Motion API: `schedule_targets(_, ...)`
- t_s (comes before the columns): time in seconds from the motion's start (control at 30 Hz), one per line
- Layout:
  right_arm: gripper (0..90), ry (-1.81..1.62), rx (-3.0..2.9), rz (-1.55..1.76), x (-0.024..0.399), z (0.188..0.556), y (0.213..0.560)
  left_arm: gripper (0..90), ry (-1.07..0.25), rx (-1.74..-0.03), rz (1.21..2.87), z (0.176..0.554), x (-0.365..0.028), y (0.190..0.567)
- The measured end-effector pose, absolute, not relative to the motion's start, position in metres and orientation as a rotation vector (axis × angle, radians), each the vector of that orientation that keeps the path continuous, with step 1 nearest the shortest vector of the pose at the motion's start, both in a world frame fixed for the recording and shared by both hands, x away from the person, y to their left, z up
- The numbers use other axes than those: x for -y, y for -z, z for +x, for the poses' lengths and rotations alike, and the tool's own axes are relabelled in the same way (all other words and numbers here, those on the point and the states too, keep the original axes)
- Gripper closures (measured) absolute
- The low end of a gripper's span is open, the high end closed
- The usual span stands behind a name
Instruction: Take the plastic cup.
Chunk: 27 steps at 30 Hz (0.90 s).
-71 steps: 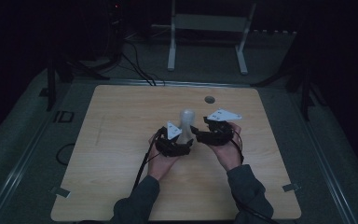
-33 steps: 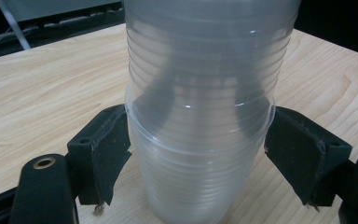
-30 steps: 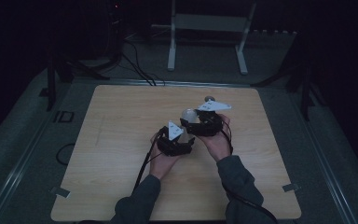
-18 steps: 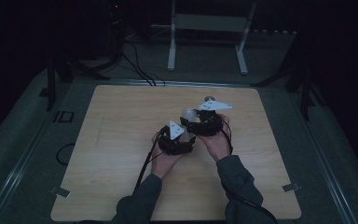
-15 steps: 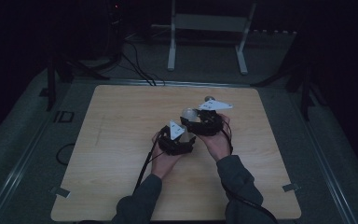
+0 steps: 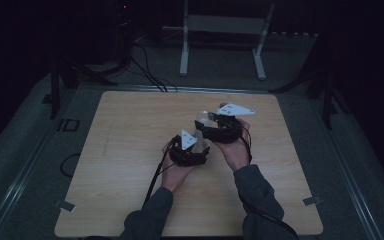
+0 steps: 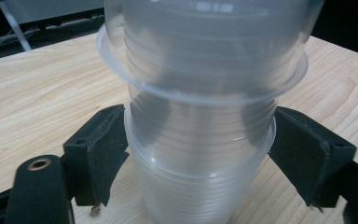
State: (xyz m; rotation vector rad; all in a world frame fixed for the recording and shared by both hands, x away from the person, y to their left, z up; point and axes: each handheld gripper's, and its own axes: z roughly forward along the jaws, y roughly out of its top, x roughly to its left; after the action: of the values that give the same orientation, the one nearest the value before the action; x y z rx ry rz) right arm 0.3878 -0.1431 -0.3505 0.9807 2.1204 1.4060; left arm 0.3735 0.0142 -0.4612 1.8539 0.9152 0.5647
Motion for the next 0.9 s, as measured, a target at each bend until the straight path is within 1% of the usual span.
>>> schedule_targets(0.17, 39.8, -1.426, -2.104, 0.978, 0.144, 0.386, 0.347, 17.4, -0.563, -0.913, 1.849, 0.372, -0.016, 0.459)
schedule_targets(0.9, 39.8, -1.51, -2.038, 0.961, 0.15, 0.379, 0.325, 18.3, -0.567, -0.895, 1.812, 0.36, -0.025, 0.444)
